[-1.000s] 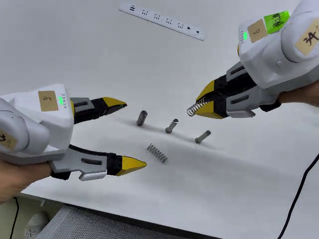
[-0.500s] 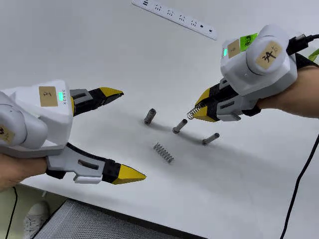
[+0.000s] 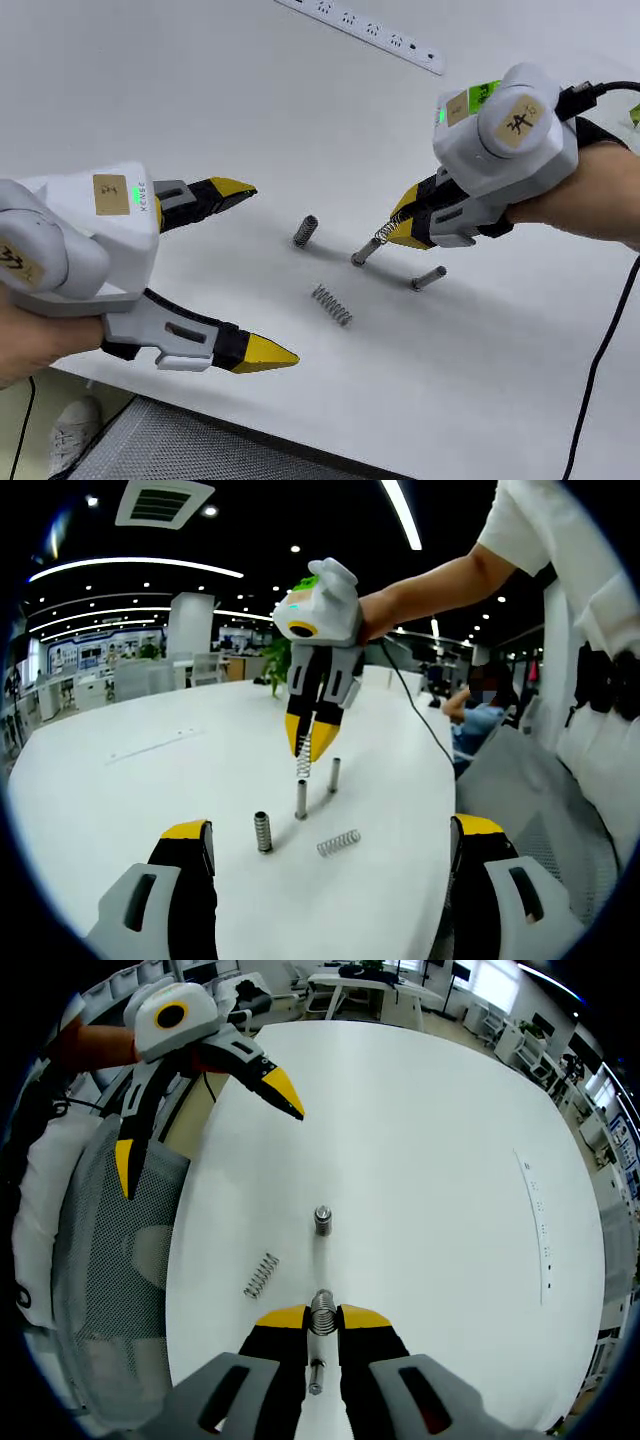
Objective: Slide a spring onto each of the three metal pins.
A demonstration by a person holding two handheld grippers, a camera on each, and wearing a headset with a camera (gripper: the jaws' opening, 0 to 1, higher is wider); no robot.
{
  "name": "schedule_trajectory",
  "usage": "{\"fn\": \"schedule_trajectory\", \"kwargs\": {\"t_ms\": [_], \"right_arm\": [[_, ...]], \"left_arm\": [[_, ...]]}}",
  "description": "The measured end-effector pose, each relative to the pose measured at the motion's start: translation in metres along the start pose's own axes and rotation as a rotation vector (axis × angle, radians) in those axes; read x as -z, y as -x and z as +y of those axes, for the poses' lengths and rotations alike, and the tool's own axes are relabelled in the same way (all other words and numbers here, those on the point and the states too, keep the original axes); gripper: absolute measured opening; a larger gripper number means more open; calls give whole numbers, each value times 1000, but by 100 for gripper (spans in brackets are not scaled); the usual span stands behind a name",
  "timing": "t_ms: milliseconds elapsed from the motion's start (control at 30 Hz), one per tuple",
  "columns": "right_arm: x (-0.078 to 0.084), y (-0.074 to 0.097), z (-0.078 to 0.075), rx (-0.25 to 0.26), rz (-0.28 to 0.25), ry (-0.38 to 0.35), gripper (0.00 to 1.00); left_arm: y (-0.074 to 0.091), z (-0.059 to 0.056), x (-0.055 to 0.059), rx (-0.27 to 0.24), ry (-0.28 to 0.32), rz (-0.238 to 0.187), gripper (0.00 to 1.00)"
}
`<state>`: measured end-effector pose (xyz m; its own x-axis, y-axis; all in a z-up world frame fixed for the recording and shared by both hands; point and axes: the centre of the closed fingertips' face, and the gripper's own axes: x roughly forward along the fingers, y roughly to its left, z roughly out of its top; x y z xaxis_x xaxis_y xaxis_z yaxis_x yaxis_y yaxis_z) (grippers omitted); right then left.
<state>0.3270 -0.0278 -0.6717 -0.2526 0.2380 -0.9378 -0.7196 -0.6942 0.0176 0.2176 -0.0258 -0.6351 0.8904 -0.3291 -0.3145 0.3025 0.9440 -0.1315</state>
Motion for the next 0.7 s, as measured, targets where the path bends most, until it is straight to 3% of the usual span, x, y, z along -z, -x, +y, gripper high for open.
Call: {"fn": "schedule_trajectory", "kwargs": {"t_ms": [700], "right_arm": [[6, -15, -1, -15, 5, -8, 12]], "left_arm": [[-3, 0, 2, 9, 15, 1, 98]]}}
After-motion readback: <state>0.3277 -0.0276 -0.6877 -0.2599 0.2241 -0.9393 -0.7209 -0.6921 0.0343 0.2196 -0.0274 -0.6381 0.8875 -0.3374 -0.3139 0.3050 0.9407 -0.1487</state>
